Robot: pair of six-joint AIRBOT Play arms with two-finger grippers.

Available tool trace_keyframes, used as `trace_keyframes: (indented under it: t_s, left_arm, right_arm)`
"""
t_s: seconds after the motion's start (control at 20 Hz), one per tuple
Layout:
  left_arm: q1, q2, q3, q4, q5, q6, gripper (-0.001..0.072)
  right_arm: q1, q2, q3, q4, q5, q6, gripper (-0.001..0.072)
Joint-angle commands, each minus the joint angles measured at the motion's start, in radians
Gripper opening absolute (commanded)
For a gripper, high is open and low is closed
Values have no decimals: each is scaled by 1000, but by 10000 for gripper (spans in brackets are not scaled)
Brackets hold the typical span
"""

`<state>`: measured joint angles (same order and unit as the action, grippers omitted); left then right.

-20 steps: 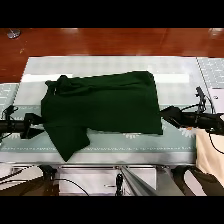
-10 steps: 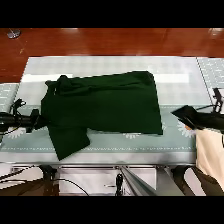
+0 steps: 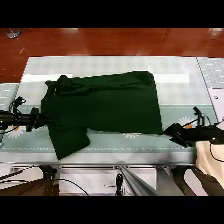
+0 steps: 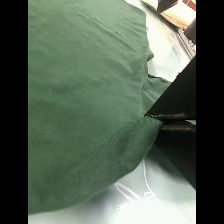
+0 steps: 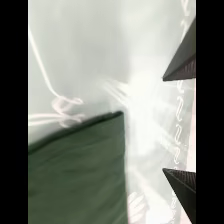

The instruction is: Fold the shirts.

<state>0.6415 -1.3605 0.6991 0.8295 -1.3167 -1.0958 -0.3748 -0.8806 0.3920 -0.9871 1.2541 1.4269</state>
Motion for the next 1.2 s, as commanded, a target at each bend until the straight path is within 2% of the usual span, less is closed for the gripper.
trace_keyframes:
  t_s: [0.0,0.1,0.4,0.45,0.5,0.55,0.7,0.9,1.0,1.15]
  left_arm:
    - [-2,0,1,0,-3,0,29]
    - [-2,0,1,0,-3,0,29]
    - [-2,0,1,0,-3,0,29]
    - [-2,0,1,0,-3,0,29]
    - [-2,0,1,0,-3,0,29]
    - [-3,1,1,-3,-3,0,29]
    - [-7,42,7,-92,9,32,28]
    - [-29,208,178,-586,43,114,27]
    - [-63,294,361,-705,134,119,27]
    - [-127,436,608,-698,431,103,27]
  right_arm:
    - [104,-95,0,25,-115,24,628]
    - [130,-163,41,44,-178,34,628]
    - [251,-348,208,145,-230,32,614]
    - [278,-369,235,153,-232,28,496]
    - [311,-389,259,143,-227,23,192]
    - [342,-404,277,138,-222,-5,17]
    - [364,-410,390,84,-158,-32,16]
    - [300,-380,837,29,-3,10,17]
    - [277,-373,1146,21,24,37,17]
    - [271,-371,1582,-21,65,71,17]
